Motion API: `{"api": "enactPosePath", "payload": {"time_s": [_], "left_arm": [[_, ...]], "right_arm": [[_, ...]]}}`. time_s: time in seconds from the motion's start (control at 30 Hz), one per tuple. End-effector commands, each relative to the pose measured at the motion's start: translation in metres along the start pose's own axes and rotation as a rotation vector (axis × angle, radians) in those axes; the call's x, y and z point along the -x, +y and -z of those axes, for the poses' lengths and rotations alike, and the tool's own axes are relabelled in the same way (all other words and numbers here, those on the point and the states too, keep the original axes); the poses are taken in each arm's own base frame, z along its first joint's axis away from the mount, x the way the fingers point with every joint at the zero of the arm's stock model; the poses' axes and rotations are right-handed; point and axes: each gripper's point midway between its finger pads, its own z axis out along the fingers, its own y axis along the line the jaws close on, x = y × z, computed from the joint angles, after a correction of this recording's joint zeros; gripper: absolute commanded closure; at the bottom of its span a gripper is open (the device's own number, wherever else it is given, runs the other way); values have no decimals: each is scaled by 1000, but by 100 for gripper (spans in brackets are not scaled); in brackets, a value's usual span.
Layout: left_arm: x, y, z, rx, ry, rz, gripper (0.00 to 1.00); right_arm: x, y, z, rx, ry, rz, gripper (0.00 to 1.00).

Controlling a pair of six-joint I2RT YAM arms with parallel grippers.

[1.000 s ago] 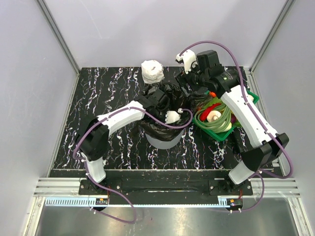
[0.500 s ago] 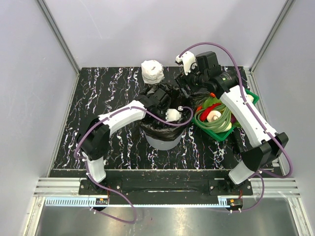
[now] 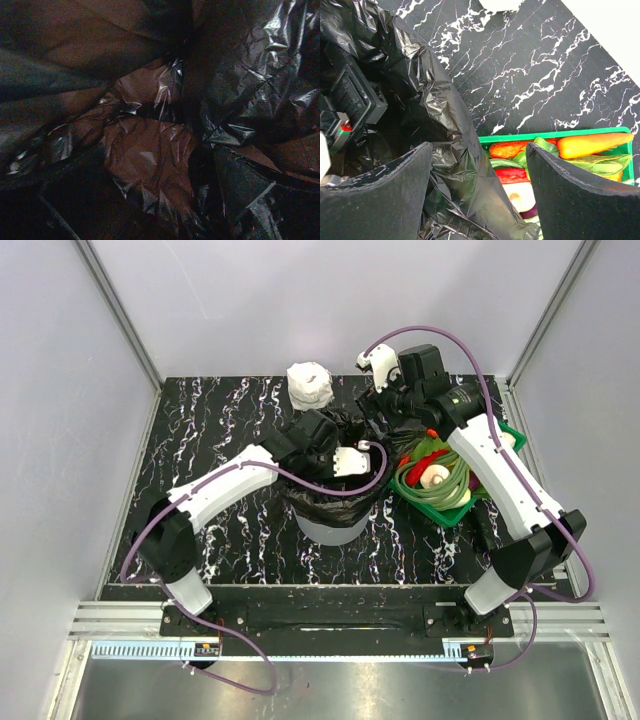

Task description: Put the trash bags into the trash bin

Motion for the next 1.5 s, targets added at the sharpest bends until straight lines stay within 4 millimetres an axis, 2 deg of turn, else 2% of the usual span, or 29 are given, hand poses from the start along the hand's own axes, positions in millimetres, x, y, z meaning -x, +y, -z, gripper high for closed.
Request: {"api": "enactPosePath", "payload": {"time_s": [0.0,0.2,0.33,0.43,0.83,1.03,1.27,1.47], "left_arm": [[37,23,33,97,-141,7,5],[50,31,56,147,-209,21,5],[60,41,80,191,-284,36,5],[64,37,83,160,-310,18,5],[56,7,35,-41,-279,-159,12],[48,-5,12,-145,-242,-249,12],[34,-16,-20,-247,-172,-256,13],[18,-26,-35,-288,-123,-260,13]], "right_arm": [[21,-10,21,-44,-85,10,19],[27,-15,25,-67,-99,12,19],[30,-20,29,-82,-109,10,19],[33,-25,35,-90,-123,-4,19],[33,-44,54,-116,-140,-38,19],[24,-48,52,-117,-123,-50,19],[18,-51,52,-117,-115,-62,19],[10,-52,50,-114,-100,-65,19]]}}
